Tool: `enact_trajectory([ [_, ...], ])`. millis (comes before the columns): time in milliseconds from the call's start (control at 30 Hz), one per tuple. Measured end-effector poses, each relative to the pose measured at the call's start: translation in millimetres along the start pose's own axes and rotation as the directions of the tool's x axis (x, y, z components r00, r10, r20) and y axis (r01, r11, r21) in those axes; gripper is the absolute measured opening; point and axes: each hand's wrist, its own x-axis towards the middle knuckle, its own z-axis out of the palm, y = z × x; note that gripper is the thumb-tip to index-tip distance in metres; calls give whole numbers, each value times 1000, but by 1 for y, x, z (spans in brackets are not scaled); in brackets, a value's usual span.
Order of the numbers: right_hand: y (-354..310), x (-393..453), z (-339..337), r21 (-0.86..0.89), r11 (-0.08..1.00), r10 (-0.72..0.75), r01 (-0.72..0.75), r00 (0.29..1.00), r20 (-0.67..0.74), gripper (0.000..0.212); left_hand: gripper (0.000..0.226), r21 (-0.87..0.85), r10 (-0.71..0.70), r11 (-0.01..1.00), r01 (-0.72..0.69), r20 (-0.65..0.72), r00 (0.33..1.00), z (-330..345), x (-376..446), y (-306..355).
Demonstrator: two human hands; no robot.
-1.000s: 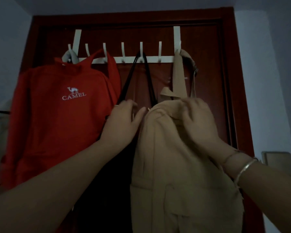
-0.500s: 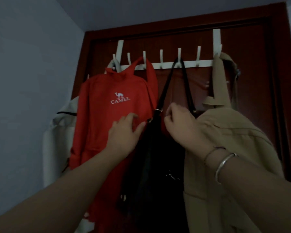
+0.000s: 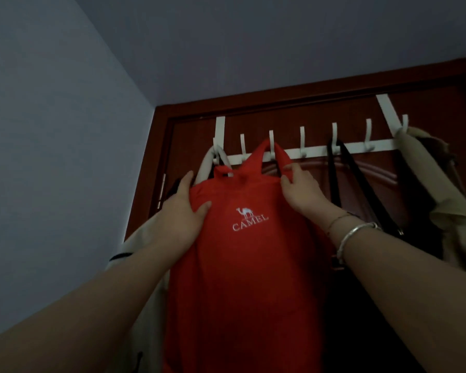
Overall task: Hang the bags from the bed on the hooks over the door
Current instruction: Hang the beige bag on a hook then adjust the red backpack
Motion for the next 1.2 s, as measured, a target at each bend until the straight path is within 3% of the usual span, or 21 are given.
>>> enact_trajectory([
  [100,7,30,11,-69,996,67,-65,997,31,40,57,-26,99,995,-98,40,994,11,27,-17],
  [233,13,50,11,-245,966,97,-82,994,49,37,43,-26,120,993,-119,42,992,27,48,-33],
  [433,26,54,3,-331,938,102,-105,994,-25,34,40,-6,199,980,-199,39,979,39,82,-30],
  [533,34,43,5,-307,945,101,-113,993,-56,36,39,-24,179,984,-178,113,977,44,96,-32],
  [667,25,23,19,-407,907,99,-106,994,-38,40,40,-105,166,984,-147,203,965,41,78,-49],
  [800,0,13,28,-479,867,116,-138,990,-76,45,39,-193,189,966,-170,83,979,23,70,-51],
  [900,-21,7,41,-484,874,-146,34,970,-194,47,45,-65,90,994,-93,-59,994,9,67,-64],
  [967,-42,11,56,-417,885,-290,207,946,-145,47,58,61,-27,998,27,0,1000,-1,64,-83],
  [1033,-62,18,76,-360,883,-333,302,943,-23,47,68,208,-108,975,81,126,986,-4,61,-103],
  [1100,-76,25,93,-355,882,-294,309,951,99,46,57,271,-100,961,59,142,985,-1,60,-120],
  [1200,-86,32,110,-440,861,-167,254,959,228,50,27,135,-15,991,7,56,998,0,66,-131],
])
